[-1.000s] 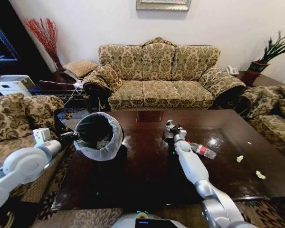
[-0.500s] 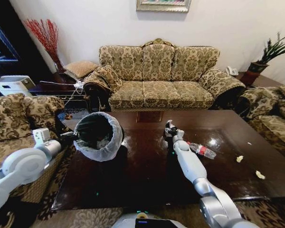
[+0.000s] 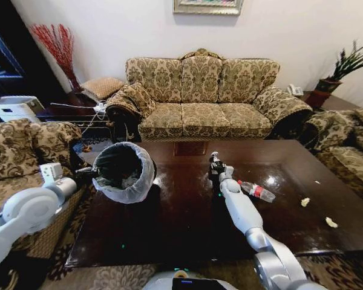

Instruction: Move to the front of the table and place the trash on the table into the trash bin.

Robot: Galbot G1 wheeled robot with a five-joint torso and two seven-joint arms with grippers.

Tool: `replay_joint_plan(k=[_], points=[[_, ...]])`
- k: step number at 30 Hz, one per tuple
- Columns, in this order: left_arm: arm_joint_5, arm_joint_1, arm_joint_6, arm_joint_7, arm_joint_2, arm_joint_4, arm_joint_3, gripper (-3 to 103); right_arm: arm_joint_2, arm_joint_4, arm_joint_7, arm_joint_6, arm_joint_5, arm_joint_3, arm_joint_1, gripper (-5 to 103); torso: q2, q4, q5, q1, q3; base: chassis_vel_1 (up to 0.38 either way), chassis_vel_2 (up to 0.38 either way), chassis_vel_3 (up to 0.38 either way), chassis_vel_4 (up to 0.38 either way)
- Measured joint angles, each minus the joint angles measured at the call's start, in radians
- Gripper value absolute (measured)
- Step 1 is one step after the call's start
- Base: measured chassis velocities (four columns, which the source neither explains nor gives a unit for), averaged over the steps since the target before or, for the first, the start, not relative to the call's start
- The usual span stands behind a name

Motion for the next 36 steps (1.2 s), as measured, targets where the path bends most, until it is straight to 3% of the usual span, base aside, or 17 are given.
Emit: replay_joint_plan(k=[3,5,6,9,11,13,14,18,23,27,33,36], points=[[-0.003,0.001,0.000,0.000,0.007,0.003,-0.005,0,-0.013,0.131,0.006,-0.005,0.012,0.001,-0.039,47,0.000,0.0000,-0.0001,0.000,0.000,0.000,0.000,0.000,0.000],[-0.015,0.001,0.000,-0.004,0.019,0.004,-0.008,0,-0.036,0.375,-0.022,-0.047,0.060,-0.025,-0.119,47,0.000,0.0000,-0.0002,0.000,0.000,0.000,0.000,0.000,0.000],[-0.015,0.001,0.000,-0.004,0.019,0.004,-0.008,0,-0.036,0.375,-0.022,-0.047,0.060,-0.025,-0.119,47,0.000,0.0000,-0.0002,0.000,0.000,0.000,0.000,0.000,0.000],[-0.022,-0.004,-0.001,-0.010,0.035,0.008,-0.006,0,-0.064,0.775,-0.079,-0.089,0.089,-0.141,-0.252,47,0.000,-0.0003,0.0003,0.000,0.000,0.000,0.000,0.000,0.000],[-0.023,-0.004,-0.002,-0.011,0.037,0.008,-0.006,0,-0.064,0.859,-0.084,-0.095,0.091,-0.173,-0.272,47,0.000,-0.0001,0.0001,0.000,0.000,0.000,0.000,0.000,0.000],[-0.026,-0.003,-0.002,-0.012,0.039,0.008,-0.007,0,-0.077,1.039,-0.092,-0.127,0.108,-0.290,-0.311,47,0.000,0.0000,-0.0006,-0.001,0.000,0.000,0.000,0.000,0.000],[-0.026,-0.003,-0.002,-0.012,0.039,0.008,-0.007,0,-0.077,1.039,-0.092,-0.127,0.108,-0.290,-0.311,47,0.000,0.0000,-0.0006,-0.001,0.000,0.000,0.000,0.000,0.000],[-0.026,0.002,-0.002,-0.012,0.033,0.001,-0.008,0,-0.094,1.138,-0.103,-0.160,0.114,-0.474,-0.290,47,0.000,0.0000,-0.0004,0.000,0.000,0.000,0.000,0.000,0.000],[-0.026,0.005,-0.001,-0.015,0.018,-0.027,-0.007,0,-0.061,1.072,-0.117,-0.166,0.074,-0.587,-0.220,47,0.000,0.0000,-0.0001,0.000,0.000,0.000,0.000,0.000,0.000],[-0.026,0.005,0.000,-0.019,0.001,-0.060,-0.005,0,0.002,0.987,-0.114,-0.148,0.002,-0.623,-0.211,47,0.000,0.0001,-0.0001,0.000,0.000,0.000,0.000,0.000,0.000],[-0.026,0.012,0.002,-0.021,-0.016,-0.073,-0.008,0,0.024,0.948,-0.106,-0.150,-0.052,-0.642,-0.207,44,0.000,0.0000,-0.0001,0.000,0.000,0.000,0.000,0.000,0.000],[-0.024,0.011,0.002,-0.020,-0.020,-0.073,-0.008,0,0.028,0.940,-0.125,-0.141,-0.057,-0.641,-0.206,55,0.000,0.0001,-0.0001,0.000,0.000,0.000,0.000,0.000,0.000]])
